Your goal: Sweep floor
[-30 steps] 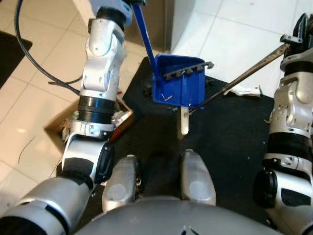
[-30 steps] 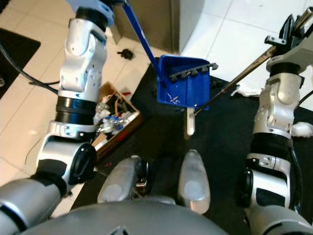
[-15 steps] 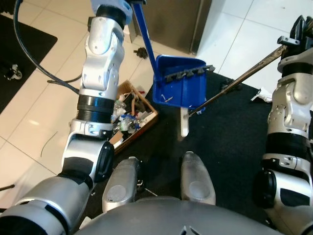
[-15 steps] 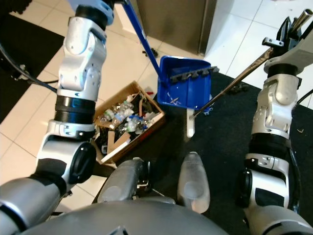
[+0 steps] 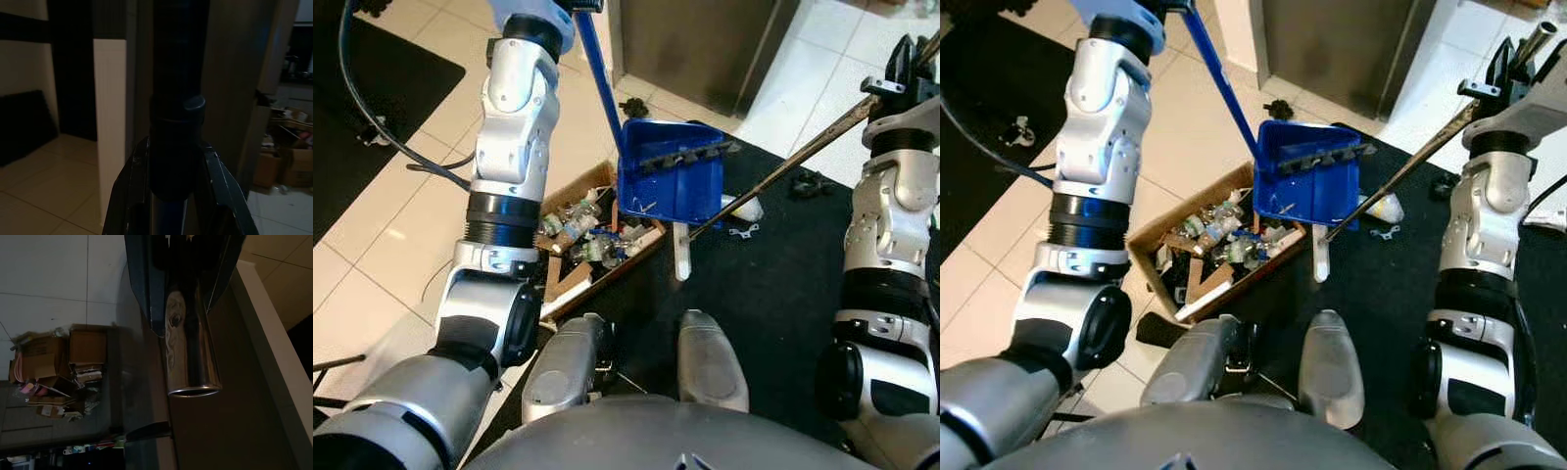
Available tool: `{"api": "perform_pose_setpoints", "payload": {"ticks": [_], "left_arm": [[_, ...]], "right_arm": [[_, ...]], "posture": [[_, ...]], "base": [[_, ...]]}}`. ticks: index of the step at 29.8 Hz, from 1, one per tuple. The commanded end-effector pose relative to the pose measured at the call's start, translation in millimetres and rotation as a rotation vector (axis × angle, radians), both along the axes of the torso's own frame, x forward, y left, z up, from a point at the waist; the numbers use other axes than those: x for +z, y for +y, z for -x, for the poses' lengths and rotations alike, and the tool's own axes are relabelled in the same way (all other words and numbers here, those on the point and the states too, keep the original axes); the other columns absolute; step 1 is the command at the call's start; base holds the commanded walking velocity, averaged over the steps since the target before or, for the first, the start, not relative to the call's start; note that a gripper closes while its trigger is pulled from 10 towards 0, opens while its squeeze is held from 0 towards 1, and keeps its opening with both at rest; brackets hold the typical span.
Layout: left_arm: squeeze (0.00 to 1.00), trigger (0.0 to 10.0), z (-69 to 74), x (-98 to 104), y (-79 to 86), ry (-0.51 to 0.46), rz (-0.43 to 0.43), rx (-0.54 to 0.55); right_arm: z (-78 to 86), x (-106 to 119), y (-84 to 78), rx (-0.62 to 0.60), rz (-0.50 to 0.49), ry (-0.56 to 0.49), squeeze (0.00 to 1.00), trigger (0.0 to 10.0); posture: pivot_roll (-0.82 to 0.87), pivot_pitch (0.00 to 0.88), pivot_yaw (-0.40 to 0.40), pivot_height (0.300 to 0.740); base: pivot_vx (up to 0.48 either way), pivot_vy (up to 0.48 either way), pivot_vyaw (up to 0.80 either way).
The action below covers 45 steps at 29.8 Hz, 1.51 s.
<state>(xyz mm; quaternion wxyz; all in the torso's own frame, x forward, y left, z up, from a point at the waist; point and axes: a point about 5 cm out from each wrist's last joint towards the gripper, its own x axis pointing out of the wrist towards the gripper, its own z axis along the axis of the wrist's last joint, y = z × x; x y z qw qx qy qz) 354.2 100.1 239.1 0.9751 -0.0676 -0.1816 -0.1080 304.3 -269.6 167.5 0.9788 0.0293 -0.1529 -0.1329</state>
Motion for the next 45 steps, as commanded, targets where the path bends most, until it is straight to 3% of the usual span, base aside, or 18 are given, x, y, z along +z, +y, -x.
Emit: {"api": "perform_pose_setpoints", "payload": {"ticks": [1, 11, 14, 18, 19, 24, 25, 30, 36, 41, 43, 45], "left_arm": [[0.0, 10.0, 1.3, 26, 10.3, -0.099, -0.046, 0.004], [0.0, 10.0, -1.7, 28, 31.3, -0.083, -0.263, 0.009], [0.0, 10.0, -4.6, 13, 37.4, -0.029, -0.37, 0.03], [0.0, 10.0, -7.4, 2, 38.6, 0.004, -0.429, 0.033], [0.0, 10.0, -9.3, -10, 37.2, 0.027, -0.537, 0.019], [0.0, 10.0, -9.8, -19, 36.8, 0.062, -0.603, 0.003], [0.0, 10.0, -8.8, -26, 35.4, 0.092, -0.662, -0.022], [0.0, 10.0, -6.2, -38, 31.8, 0.132, -0.694, -0.059], [0.0, 10.0, -8.5, -36, 31.8, 0.116, -0.695, -0.046], [0.0, 10.0, -11.5, -29, 35.1, 0.142, -0.59, -0.072], [0.0, 10.0, -11.4, -28, 35.6, 0.125, -0.626, -0.067], [0.0, 10.0, -12.1, -27, 36.8, 0.139, -0.578, -0.072]], "right_arm": [[1.4, 8, -1.4, -0.012, -0.001, -0.048, 0.0, 10.0], [2.3, 5, -1.1, -0.012, -0.004, -0.04, 0.0, 10.0], [2.7, 3, 0.3, -0.01, -0.008, -0.035, 0.0, 10.0], [2.7, 2, 1.2, -0.009, -0.009, -0.032, 0.0, 10.0], [3.0, 2, 1.4, -0.009, -0.008, -0.03, 0.0, 10.0], [4.2, 2, -0.7, -0.014, -0.007, -0.032, 0.0, 10.0], [5.2, 2, -2.6, -0.018, -0.007, -0.031, 0.0, 10.0], [5.5, 2, -3.0, -0.022, -0.007, -0.031, 0.0, 10.0], [4.5, 2, -1.4, -0.018, -0.007, -0.031, 0.0, 10.0], [4.4, 2, -1.4, -0.015, -0.007, -0.03, 0.0, 10.0], [4.5, 2, -1.6, -0.015, -0.007, -0.03, 0.0, 10.0], [4.6, 2, -1.7, -0.016, -0.006, -0.029, 0.0, 10.0]], "posture": [[-0.08, 0.0, 0.08, 0.74], [-0.07, 0.0, 0.081, 0.74], [-0.06, 0.0, 0.081, 0.74], [-0.06, 0.0, 0.081, 0.74], [-0.07, 0.0, 0.082, 0.74], [-0.07, 0.0, 0.083, 0.74], [-0.07, 0.0, 0.083, 0.74], [-0.07, 0.0, 0.084, 0.74], [-0.07, 0.0, 0.082, 0.74], [-0.07, 0.0, 0.082, 0.74], [-0.07, 0.0, 0.082, 0.74], [-0.07, 0.0, 0.082, 0.74]], "base": [[0.0, 0.0, 0.0], [0.0, 0.0, 0.0], [0.0, 0.0, 0.0], [0.0, 0.0, 0.0], [0.0, 0.0, 0.0], [0.0, 0.0, 0.0], [0.0, 0.0, 0.0], [0.0, 0.0, 0.0], [0.0, 0.0, 0.0], [0.0, 0.0, 0.0], [0.0, 0.0, 0.0], [0.0, 0.0, 0.0]]}}
